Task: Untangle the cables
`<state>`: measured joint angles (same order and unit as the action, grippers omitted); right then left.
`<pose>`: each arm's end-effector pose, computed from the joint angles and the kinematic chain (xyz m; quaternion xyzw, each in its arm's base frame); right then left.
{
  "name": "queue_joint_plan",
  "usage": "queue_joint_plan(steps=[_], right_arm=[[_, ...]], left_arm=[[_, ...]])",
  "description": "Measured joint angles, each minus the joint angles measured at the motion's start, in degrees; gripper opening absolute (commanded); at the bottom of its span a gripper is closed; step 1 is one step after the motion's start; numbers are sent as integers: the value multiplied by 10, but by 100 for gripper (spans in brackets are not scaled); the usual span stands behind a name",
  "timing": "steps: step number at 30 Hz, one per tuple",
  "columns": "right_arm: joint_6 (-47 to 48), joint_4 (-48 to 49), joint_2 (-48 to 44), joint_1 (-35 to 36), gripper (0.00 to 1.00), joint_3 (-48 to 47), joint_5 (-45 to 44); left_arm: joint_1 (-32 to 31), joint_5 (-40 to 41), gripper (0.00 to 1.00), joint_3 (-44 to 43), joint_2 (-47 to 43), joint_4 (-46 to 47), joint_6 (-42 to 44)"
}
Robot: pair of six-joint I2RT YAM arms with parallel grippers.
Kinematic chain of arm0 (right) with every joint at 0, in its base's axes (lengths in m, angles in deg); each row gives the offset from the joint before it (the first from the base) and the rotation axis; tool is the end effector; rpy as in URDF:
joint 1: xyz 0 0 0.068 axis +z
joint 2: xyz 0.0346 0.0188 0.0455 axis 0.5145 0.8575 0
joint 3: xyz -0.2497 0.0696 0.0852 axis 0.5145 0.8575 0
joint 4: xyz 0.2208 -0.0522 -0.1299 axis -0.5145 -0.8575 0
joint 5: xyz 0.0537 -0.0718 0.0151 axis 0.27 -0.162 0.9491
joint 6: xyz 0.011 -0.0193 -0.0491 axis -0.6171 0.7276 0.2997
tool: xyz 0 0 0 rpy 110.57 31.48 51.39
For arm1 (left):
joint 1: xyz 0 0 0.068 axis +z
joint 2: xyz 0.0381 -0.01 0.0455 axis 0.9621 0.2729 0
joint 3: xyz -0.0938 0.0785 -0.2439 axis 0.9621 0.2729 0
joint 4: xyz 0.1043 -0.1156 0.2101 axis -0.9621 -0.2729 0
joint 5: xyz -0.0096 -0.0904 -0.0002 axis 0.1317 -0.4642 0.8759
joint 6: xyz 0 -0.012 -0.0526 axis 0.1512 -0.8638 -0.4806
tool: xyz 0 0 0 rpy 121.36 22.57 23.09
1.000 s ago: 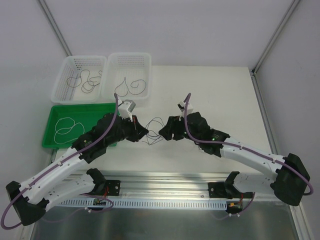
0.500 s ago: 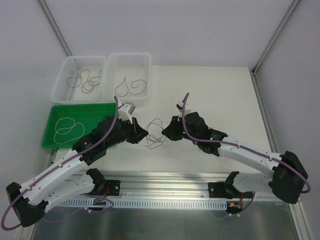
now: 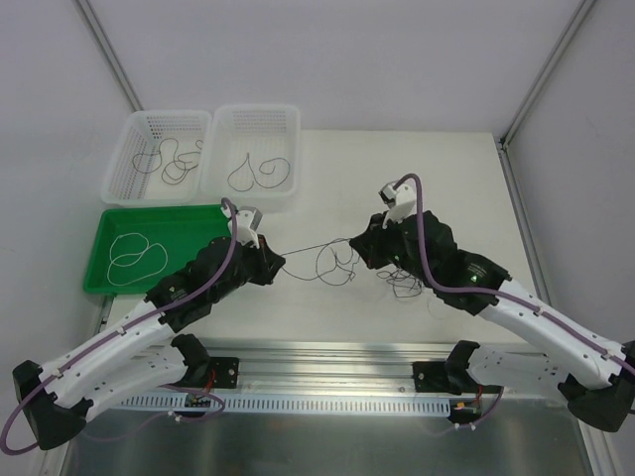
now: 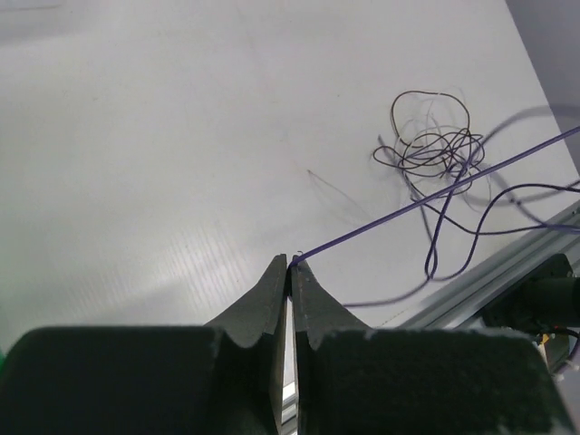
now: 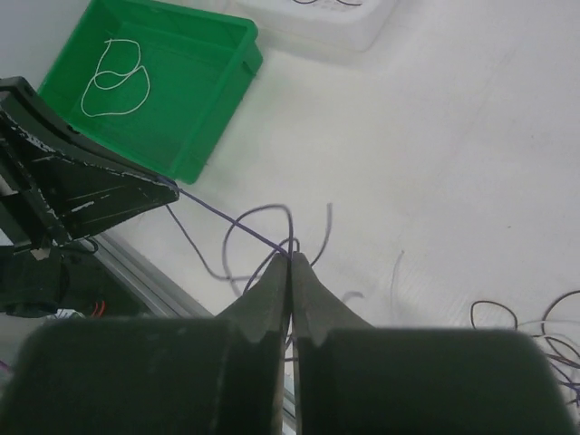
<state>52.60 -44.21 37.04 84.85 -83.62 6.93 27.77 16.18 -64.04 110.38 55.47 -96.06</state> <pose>0.1348 0.1734 0.3698 -0.2438 0.7587 0.2527 0.5486 0.1274 -0.1240 0.3005 0.0673 0.8131 -0.2890 0.5009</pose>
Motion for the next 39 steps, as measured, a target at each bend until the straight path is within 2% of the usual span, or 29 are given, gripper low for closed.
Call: queue_joint_plan(steps=[6, 8, 13, 14, 15, 16, 19, 22, 27, 34, 39], right_arm=[[34, -42, 3, 2, 4, -12, -2], [38, -44, 10, 0, 8, -12, -3], [43, -43, 44, -6, 10, -10, -16], [43, -42, 49, -8, 25, -6, -21], [41, -42, 54, -10, 35, -3, -24], [43, -45, 60, -12, 51, 0, -31], [40, -48, 66, -16, 70, 6, -48], [40, -48, 49, -17, 78, 30, -54], [43, -59, -26, -6, 84, 74, -63], [43, -72, -134, 7, 94, 116, -78], [50, -85, -202, 7, 98, 158, -70]], left_arm=[[-1, 6, 0, -23, 3, 4, 3], [-1, 6, 0, -31, 5, -4, 5], [0, 2, 0, -78, 16, -46, 26], [0, -1, 0, -97, 22, -53, 33], [0, -3, 0, -120, 28, -59, 41], [0, -5, 0, -150, 36, -66, 52], [4, -5, 0, -235, 56, -73, 85], [4, 4, 0, -315, 75, -70, 126], [7, 49, 0, -440, 135, -72, 214], [72, 60, 0, -605, 270, -73, 293], [114, 65, 0, -715, 353, -73, 337]])
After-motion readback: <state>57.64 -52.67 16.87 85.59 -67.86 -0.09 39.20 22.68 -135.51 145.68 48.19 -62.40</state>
